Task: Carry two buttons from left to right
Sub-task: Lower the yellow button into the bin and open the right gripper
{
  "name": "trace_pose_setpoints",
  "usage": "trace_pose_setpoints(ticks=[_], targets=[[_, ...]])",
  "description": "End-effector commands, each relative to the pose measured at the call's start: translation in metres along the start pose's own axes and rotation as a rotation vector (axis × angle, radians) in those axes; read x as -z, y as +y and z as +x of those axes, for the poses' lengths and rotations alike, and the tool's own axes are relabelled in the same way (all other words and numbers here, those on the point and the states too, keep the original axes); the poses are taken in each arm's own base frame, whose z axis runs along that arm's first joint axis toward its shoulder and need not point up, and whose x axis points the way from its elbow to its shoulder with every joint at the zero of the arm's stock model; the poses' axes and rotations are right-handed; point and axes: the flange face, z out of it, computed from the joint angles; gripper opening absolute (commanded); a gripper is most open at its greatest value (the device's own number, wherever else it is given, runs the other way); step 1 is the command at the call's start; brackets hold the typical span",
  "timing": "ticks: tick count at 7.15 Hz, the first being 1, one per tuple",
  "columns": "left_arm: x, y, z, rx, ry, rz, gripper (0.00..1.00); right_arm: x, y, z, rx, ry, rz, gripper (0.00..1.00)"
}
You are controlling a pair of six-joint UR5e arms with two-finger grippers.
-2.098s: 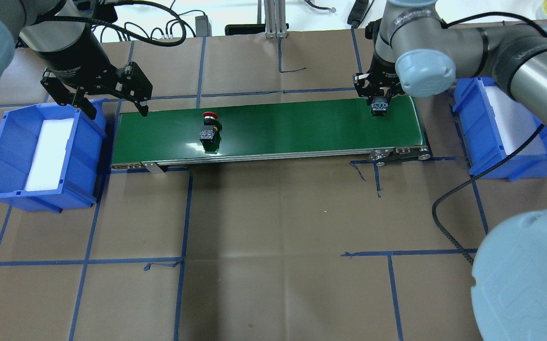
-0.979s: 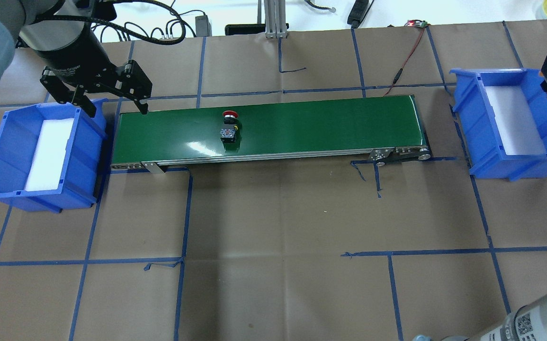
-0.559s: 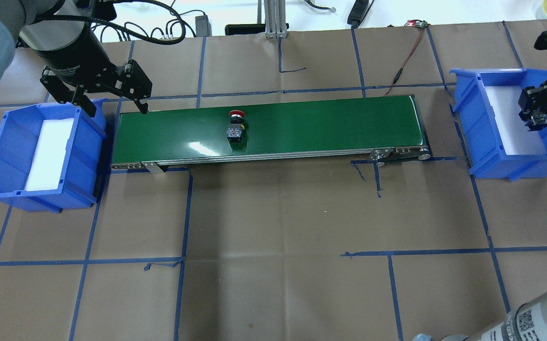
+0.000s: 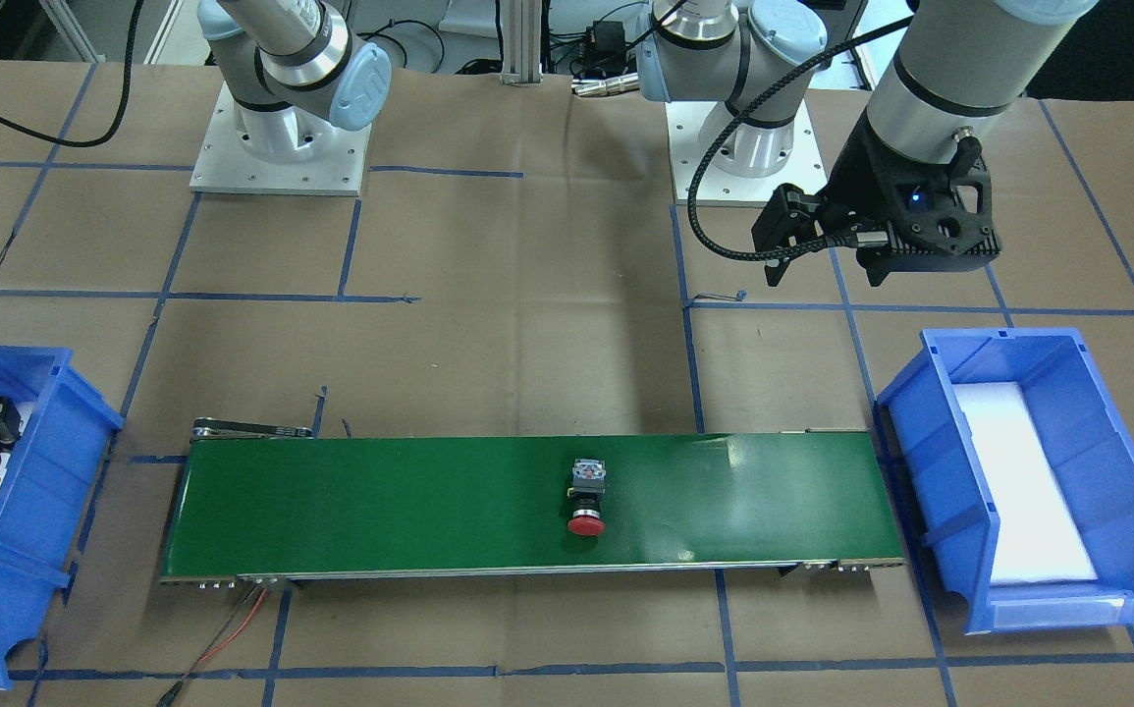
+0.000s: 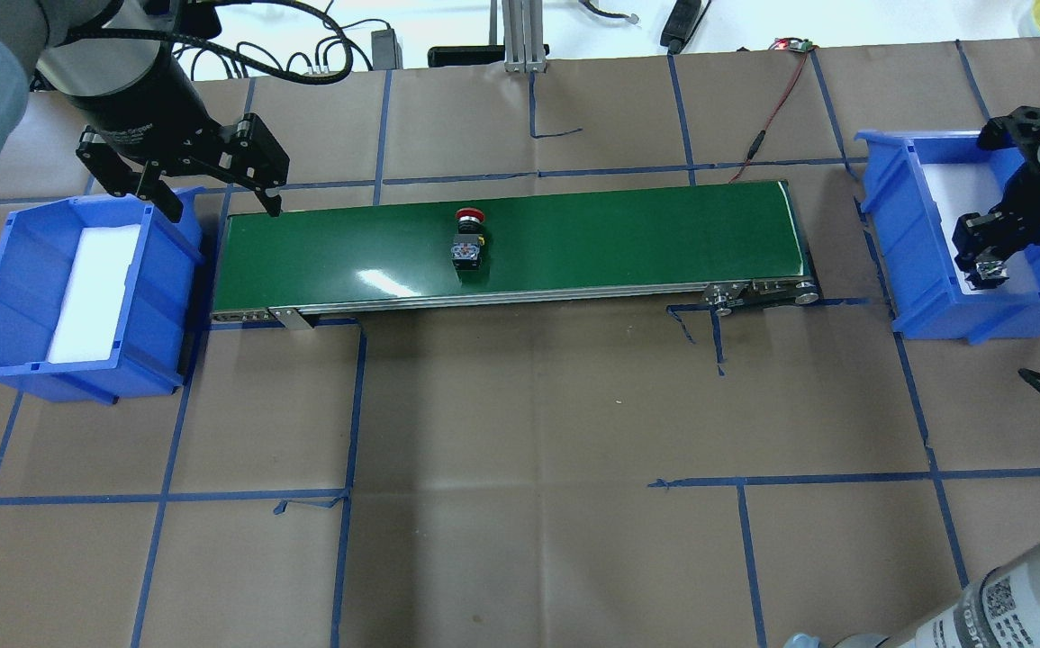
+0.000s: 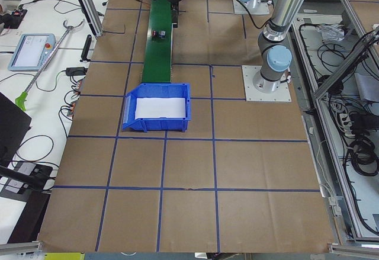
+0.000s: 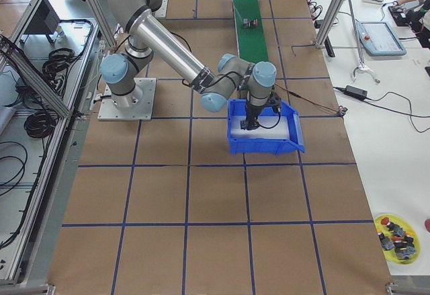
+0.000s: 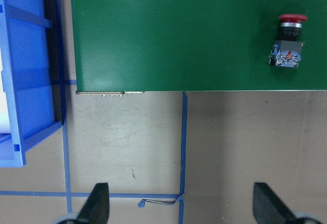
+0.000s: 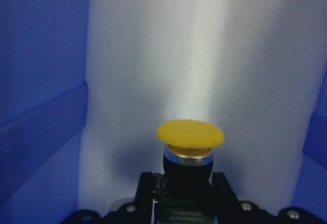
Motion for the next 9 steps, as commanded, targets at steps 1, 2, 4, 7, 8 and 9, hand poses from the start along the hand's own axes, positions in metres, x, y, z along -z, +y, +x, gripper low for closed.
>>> trace_pose_setpoints(ticks=[1, 2, 4, 7, 8, 9], targets=[[0.0, 0.0, 0.0, 0.0, 0.0, 0.0, 1.0, -0.019, 0.001, 0.004, -0.004, -0.013, -0.03, 0.19], [0.0, 0.0, 0.0, 0.0, 0.0, 0.0, 1.0, -0.019, 0.0, 0.004, -0.014, -0.02, -0.027, 0.83], [0.0, 0.0, 0.0, -0.001, 0.0, 0.0, 1.0, -0.007, 0.0, 0.005, -0.019, -0.009, -0.017, 0.99], [0.0, 0.0, 0.0, -0.001, 0.0, 0.002, 1.0, 0.095, 0.001, 0.006, -0.02, 0.068, 0.084, 0.99], [0.0, 0.0, 0.0, -0.001, 0.0, 0.002, 1.0, 0.14, 0.005, 0.004, -0.019, 0.108, 0.138, 0.99], [0.0, 0.0, 0.0, -0.001, 0.0, 0.002, 1.0, 0.169, 0.014, -0.003, -0.017, 0.116, 0.152, 1.0]])
